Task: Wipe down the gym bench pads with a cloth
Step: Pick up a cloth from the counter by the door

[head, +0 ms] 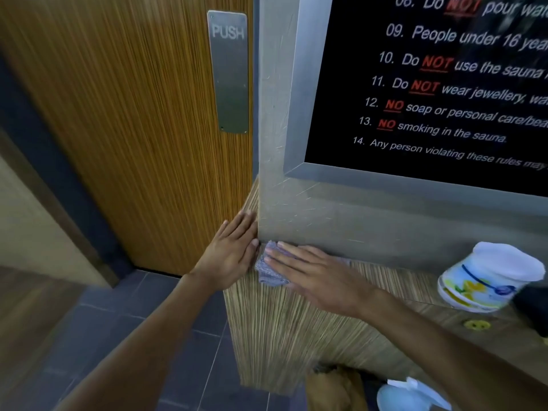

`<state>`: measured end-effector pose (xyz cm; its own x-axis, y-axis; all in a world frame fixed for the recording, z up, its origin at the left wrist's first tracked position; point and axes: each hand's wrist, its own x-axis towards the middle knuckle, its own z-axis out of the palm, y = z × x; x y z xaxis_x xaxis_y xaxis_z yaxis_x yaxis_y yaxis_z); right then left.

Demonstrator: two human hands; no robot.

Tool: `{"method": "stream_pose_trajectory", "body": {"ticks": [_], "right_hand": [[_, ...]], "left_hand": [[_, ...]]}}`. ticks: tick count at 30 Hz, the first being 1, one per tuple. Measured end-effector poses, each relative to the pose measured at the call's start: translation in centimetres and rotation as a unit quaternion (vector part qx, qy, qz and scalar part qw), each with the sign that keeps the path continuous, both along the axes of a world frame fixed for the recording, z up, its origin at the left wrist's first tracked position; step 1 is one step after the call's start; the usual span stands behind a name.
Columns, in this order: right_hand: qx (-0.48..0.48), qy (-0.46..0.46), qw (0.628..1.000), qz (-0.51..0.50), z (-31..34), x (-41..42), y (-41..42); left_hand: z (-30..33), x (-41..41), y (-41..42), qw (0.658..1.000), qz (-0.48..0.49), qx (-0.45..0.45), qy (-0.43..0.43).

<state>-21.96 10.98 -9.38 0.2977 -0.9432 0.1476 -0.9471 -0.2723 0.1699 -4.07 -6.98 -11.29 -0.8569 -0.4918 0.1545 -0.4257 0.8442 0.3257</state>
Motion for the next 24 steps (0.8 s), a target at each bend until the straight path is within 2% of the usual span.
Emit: {"method": "stream_pose_trajectory", "body": {"ticks": [6, 12, 20, 22, 24], "right_hand": [[0.0, 0.0, 1.0, 0.011, -0.2, 0.3, 0.3], [0.035, -0.115, 0.992, -0.045, 0.2, 1.6, 1.5], [-0.014, -0.279, 0.95, -0.138, -1.2, 7.0, 8.7], [-0.026, -0.307, 0.934, -0.183, -3.1, 9.3, 11.4], [-0.043, -0.332, 0.91, -0.244, -5.7, 11.8, 14.6]], "left_hand": [[0.2, 0.1, 0.2, 1.0, 0.004, 0.003, -0.007], [0.7, 0.5, 1.0, 0.999, 0.025, -0.007, -0.045], [-2.5, 5.3, 8.5, 0.984, 0.058, -0.1, 0.136], [-4.2, 6.4, 11.0, 0.986, 0.024, -0.097, 0.135], [-6.5, 7.6, 13.2, 0.992, -0.02, -0.07, 0.098]]}}
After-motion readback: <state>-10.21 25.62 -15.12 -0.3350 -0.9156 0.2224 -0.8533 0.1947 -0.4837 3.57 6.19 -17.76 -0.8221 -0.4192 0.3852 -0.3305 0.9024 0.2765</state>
